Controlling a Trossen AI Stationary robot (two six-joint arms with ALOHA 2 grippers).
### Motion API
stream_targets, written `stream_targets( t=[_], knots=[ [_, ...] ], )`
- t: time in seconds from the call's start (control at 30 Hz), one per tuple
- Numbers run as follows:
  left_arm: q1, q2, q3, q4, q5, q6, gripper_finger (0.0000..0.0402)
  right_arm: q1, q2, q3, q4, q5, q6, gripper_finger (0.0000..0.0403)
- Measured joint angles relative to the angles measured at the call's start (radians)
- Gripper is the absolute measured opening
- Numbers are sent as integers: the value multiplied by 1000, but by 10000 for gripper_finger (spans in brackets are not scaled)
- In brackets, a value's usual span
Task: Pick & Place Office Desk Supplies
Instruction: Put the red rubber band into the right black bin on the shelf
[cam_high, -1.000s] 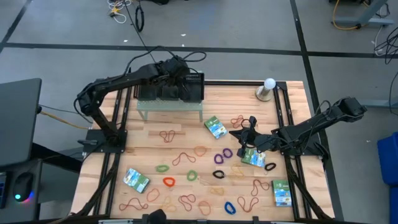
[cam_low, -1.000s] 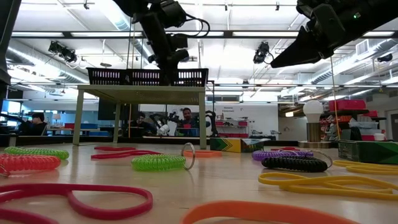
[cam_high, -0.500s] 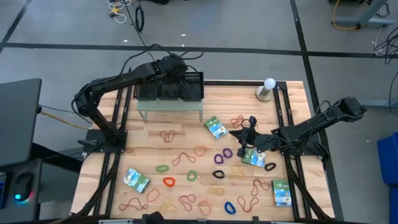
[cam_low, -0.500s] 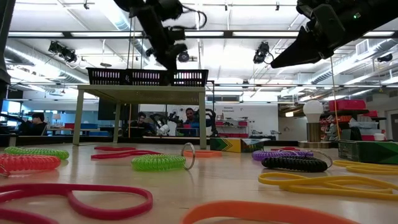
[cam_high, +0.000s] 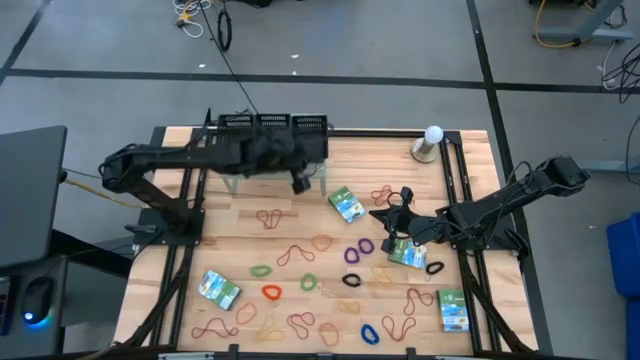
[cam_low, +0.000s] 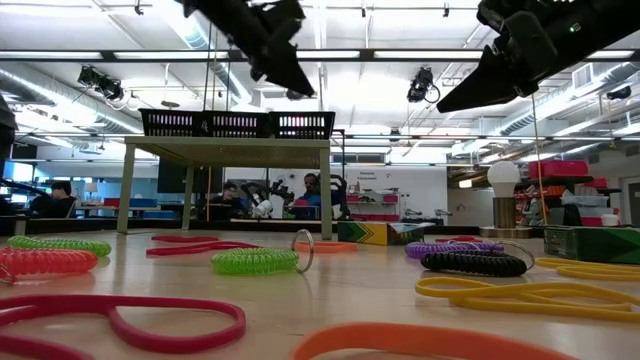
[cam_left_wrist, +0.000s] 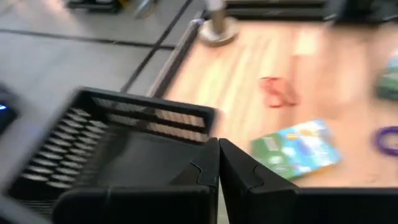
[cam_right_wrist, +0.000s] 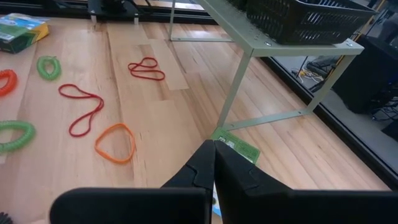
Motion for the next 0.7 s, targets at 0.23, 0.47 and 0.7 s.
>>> stream_targets(
  t=[0.23,0.47,0.7],
  knots=[
    [-118,-131,-285,297,6,-57,9,-1,0,0,1,0,16,11],
    [-195,-175,-470,458,6,-207,9,-1,1,0,9,0,48,11],
    [-206,-82,-470,466,52,-312,7,-36,3,0,24,-40,123,11]
  ],
)
